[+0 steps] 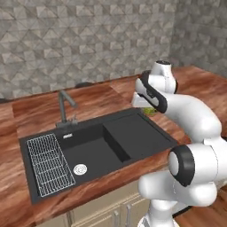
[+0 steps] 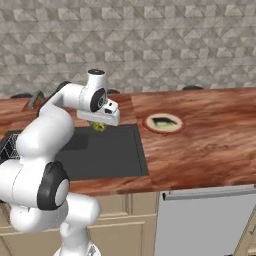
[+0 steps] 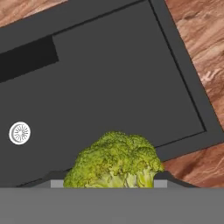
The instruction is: Turn on the sink faucet. Then move the broccoli from the counter to the sink. Turn off the sink. Move the vegetable from the sink to the pot next to the stove. Finally move the pot to the rear center burner.
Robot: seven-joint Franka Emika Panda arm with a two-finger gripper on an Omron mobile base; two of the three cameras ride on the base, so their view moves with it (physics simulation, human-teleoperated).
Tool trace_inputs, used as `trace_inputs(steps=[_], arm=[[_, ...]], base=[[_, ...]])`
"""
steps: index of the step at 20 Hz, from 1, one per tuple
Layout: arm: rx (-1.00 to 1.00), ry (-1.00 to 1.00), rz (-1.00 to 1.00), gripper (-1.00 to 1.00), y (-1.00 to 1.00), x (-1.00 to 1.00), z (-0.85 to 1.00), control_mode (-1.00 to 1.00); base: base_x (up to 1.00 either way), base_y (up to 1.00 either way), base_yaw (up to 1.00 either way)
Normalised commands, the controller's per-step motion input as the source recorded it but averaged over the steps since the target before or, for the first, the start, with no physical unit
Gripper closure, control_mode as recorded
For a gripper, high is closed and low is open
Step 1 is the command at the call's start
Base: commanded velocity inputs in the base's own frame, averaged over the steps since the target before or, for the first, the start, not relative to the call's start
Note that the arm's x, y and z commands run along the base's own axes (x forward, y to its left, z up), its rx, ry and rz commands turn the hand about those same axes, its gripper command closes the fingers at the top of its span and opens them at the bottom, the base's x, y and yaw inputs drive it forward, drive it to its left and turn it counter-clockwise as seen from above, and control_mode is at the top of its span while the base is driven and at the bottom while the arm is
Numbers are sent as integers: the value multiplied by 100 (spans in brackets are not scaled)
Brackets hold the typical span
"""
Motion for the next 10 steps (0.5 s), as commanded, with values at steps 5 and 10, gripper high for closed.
trace_inputs(steps=[5, 10], arm=[[0, 0, 0, 100, 0, 0, 0, 100], [0, 0, 0, 100, 0, 0, 0, 100]], base=[[-5, -11, -60], [0, -2, -61]])
